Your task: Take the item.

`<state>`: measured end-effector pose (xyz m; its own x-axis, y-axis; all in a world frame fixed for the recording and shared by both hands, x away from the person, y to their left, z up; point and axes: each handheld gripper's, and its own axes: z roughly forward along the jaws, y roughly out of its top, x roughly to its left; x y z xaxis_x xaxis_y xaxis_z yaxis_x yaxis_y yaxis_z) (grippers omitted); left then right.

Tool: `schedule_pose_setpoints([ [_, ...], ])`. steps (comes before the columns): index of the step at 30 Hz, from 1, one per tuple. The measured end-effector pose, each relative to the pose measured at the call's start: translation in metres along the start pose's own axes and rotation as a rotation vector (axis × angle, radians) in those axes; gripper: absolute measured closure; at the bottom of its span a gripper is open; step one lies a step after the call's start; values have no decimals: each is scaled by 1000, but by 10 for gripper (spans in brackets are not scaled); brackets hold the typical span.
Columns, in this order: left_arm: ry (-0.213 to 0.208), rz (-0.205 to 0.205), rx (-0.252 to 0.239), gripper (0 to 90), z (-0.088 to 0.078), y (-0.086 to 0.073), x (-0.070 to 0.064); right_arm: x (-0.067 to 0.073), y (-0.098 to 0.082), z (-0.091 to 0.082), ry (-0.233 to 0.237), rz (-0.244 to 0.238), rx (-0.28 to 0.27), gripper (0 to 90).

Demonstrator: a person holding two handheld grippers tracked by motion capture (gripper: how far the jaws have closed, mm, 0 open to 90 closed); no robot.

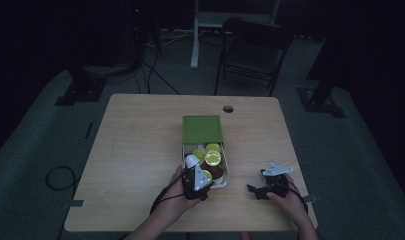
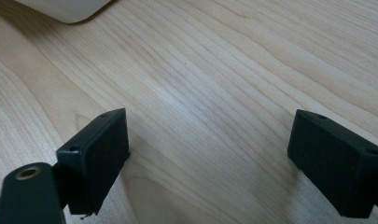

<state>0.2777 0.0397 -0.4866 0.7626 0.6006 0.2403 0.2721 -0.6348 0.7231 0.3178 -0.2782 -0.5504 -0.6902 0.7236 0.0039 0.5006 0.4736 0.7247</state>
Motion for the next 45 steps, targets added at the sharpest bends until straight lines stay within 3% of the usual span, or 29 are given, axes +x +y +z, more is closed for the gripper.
schedule_pose_setpoints([
  [5,-24,-6,-11,383,-2,2,1,0,0,0,0,0,0,121],
  [23,-39,-30,-68,383,-20,14,8,0,0,0,0,0,1,121],
  [45,29,-48,-128,383,-58,25,38,0,0,0,0,1,1,121],
])
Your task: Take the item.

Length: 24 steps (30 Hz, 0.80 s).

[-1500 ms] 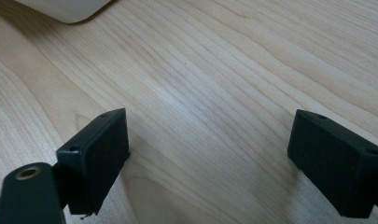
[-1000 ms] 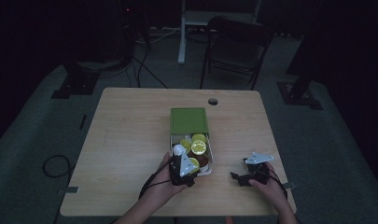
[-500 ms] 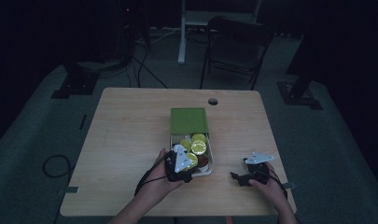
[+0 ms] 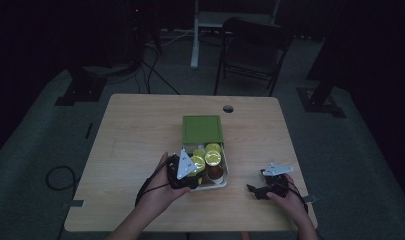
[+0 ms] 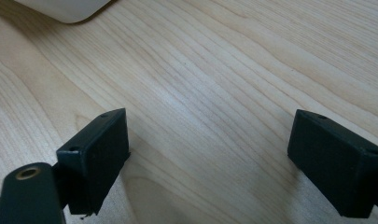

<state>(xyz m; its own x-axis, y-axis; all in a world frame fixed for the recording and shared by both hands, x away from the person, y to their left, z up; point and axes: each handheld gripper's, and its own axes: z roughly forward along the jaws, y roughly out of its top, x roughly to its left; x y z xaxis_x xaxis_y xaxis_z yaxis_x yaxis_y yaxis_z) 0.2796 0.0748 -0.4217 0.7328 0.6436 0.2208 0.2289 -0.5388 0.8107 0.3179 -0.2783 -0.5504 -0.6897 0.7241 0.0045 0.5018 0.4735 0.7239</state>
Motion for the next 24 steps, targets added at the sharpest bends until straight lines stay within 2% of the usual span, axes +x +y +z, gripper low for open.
schedule_pose_setpoints([
  [12,50,-24,-14,383,-18,-3,21,0,0,0,0,0,0,121],
  [16,80,-42,-18,383,-24,-9,29,0,0,0,-2,3,0,121],
  [24,110,-71,-11,383,-33,-22,41,0,0,0,-4,5,0,122],
])
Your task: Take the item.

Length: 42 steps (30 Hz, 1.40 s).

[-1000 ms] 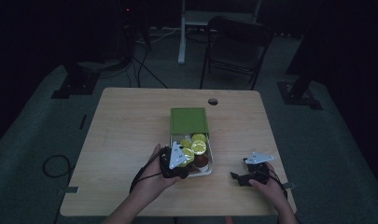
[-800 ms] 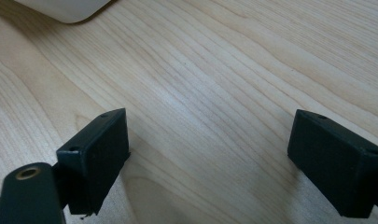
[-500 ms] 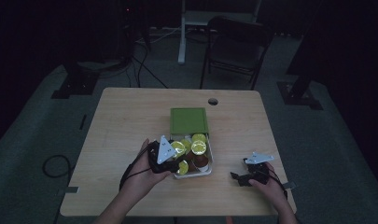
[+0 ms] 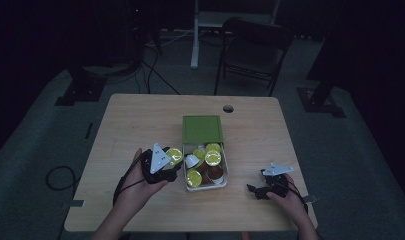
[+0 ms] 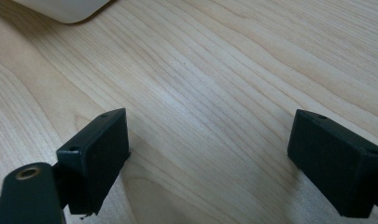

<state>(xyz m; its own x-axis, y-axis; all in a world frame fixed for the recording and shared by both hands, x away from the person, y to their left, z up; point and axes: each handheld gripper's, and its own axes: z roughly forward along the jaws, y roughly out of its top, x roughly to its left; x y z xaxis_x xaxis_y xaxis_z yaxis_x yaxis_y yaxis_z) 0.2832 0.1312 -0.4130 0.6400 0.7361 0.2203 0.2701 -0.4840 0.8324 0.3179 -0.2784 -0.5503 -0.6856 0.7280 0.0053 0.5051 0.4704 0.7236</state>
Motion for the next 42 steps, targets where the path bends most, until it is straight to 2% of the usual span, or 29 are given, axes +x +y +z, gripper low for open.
schedule_pose_setpoints([
  [7,30,-20,13,383,-8,-15,12,0,0,0,-1,1,0,121],
  [15,44,-42,30,383,-12,-33,18,0,0,0,-1,0,0,122],
  [27,34,-76,66,383,-11,-68,21,-1,0,0,-12,9,-3,121],
  [37,15,-84,97,383,-11,-93,19,-1,0,0,-12,8,-2,121],
  [42,14,-106,107,383,-11,-108,20,-1,0,0,-12,8,-2,121],
])
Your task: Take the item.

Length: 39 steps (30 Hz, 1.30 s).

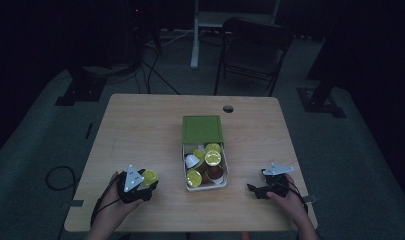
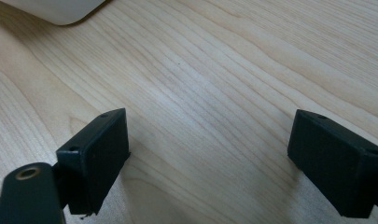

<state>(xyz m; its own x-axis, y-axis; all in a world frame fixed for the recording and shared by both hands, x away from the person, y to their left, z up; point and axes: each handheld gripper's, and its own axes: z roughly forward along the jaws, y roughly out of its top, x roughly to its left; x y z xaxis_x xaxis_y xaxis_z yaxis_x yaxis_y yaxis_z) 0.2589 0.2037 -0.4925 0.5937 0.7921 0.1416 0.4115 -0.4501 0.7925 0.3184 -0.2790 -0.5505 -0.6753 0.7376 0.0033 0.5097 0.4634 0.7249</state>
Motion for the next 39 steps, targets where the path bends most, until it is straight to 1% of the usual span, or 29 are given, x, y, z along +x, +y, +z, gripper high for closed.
schedule_pose_setpoints([
  [3,3,1,20,383,1,-7,1,0,0,0,-1,2,0,121],
  [4,3,1,20,383,1,-7,1,0,0,0,-1,0,0,121],
  [6,13,-8,26,383,0,-14,6,0,0,0,-1,1,0,121],
  [7,13,-8,26,383,0,-14,6,0,0,0,-1,1,0,121],
  [8,12,-19,21,383,-1,-20,9,0,0,0,0,2,0,121],
  [11,10,-22,25,383,-1,-24,10,0,0,0,0,2,-1,121],
  [12,13,-20,28,383,1,-28,11,0,0,0,0,1,0,121],
  [16,20,-19,37,383,2,-34,14,0,0,0,-1,2,-1,121],
  [17,23,-16,43,383,2,-35,15,0,0,0,-1,1,-1,121],
  [22,51,-40,46,383,-3,-46,24,0,0,0,0,1,-1,121],
  [23,51,-40,46,383,-3,-46,24,0,0,0,0,1,-1,121],
  [24,64,-44,45,383,-5,-49,27,0,0,0,0,1,-1,121],
  [30,80,-58,46,383,-11,-56,36,0,0,0,0,2,-1,121],
  [32,77,-56,43,383,-12,-58,38,0,0,0,-1,1,-1,121],
  [33,76,-65,40,383,-12,-60,38,0,0,0,0,1,-1,121],
  [35,79,-61,45,382,-12,-61,39,0,0,0,-1,2,-1,121],
  [38,83,-70,43,383,-12,-64,40,0,0,0,0,1,-1,121],
  [39,81,-65,45,382,-12,-65,41,0,0,0,-1,1,-1,121],
])
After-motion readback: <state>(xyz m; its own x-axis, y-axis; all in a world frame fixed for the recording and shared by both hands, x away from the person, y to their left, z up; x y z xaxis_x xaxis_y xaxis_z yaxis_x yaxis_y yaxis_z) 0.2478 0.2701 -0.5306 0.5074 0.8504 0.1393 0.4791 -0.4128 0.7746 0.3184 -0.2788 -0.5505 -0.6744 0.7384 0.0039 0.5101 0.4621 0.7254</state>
